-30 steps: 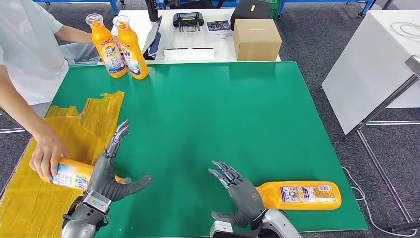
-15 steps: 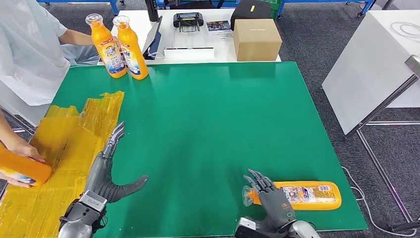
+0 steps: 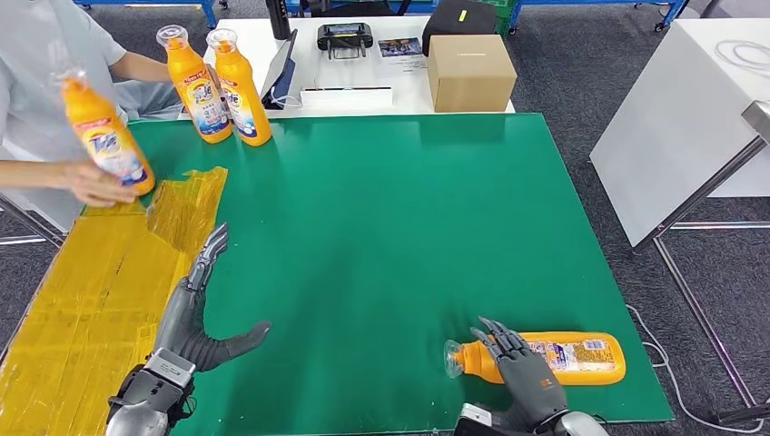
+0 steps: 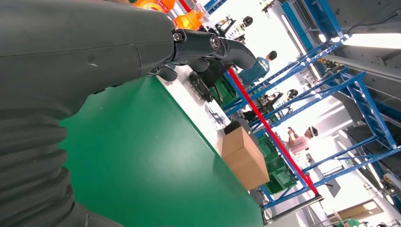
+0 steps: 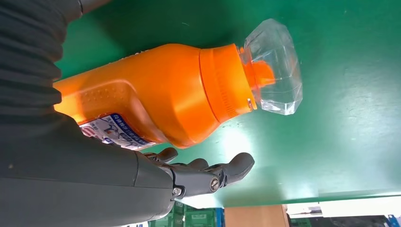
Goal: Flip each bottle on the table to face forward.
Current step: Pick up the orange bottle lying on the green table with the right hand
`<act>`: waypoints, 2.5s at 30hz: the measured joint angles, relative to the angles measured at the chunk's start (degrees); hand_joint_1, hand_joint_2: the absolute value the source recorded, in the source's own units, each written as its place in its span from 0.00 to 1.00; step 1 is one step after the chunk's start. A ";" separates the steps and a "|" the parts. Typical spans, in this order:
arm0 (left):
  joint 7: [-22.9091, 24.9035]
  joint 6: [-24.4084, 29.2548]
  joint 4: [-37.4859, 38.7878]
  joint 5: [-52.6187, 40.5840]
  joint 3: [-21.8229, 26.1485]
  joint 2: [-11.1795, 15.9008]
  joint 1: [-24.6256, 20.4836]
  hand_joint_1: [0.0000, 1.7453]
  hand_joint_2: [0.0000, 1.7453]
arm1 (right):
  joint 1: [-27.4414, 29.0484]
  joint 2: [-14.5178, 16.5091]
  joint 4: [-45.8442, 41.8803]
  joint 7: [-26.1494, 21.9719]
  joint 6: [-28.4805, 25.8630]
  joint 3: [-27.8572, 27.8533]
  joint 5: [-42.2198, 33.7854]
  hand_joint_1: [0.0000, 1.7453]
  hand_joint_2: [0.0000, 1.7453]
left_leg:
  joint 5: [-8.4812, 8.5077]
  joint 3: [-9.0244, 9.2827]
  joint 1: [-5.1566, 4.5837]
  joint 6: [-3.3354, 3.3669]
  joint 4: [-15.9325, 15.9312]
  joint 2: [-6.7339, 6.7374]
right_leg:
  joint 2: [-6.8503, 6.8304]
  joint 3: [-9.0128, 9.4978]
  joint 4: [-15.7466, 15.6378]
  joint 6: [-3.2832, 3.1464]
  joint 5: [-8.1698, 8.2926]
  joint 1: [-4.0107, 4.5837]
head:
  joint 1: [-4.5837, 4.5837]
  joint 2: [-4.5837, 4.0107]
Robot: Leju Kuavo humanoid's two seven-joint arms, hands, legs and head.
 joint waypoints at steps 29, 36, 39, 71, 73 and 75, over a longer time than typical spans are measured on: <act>1.81 -1.26 -0.02 -0.60 1.42 0.00 0.38 0.00 1.00 | 4.55 -4.81 -4.60 6.50 2.16 -5.11 6.30 0.00 1.00 | 0.00 0.01 0.00 0.00 0.00 0.00 | 0.00 0.01 0.00 0.00 0.00 0.00 | -0.01 0.00; 2.11 -1.72 -0.02 -0.71 1.43 0.00 0.45 0.00 1.00 | 5.56 -5.10 -4.83 7.92 2.85 -6.55 6.75 0.00 1.00 | 0.00 0.00 0.00 0.00 0.00 0.00 | -0.01 0.01 0.00 0.00 0.00 0.00 | -0.01 0.00; 2.20 -1.74 -0.02 -0.71 1.43 0.00 0.45 0.00 1.00 | 5.75 -5.11 -4.83 8.20 2.99 -7.07 6.86 0.00 1.00 | 0.00 0.01 0.00 0.00 0.00 0.00 | -0.01 0.01 0.00 0.00 0.00 -0.01 | 0.00 0.00; 4.51 -2.40 0.01 -0.80 1.41 -0.03 -0.07 0.00 1.00 | 3.38 1.33 -0.25 13.59 7.13 -16.48 17.89 0.00 1.00 | -0.01 0.22 0.00 0.01 0.00 0.01 | 0.03 0.14 -0.02 0.00 0.00 0.00 | 0.00 0.00; 4.58 -2.40 0.02 -0.79 1.41 -0.04 -0.10 0.00 1.00 | 3.22 1.73 -0.01 13.57 7.25 -16.83 18.08 0.00 1.00 | -0.01 0.25 0.00 0.01 0.00 0.01 | 0.04 0.14 -0.02 0.00 0.00 0.00 | 0.00 0.00; 4.61 -2.40 0.02 -0.79 1.41 -0.04 -0.12 0.00 1.00 | 3.13 2.03 0.15 13.57 7.27 -17.08 18.15 0.00 1.00 | -0.02 0.27 0.00 0.01 0.00 0.02 | 0.05 0.13 -0.02 0.00 0.00 0.00 | 0.00 0.00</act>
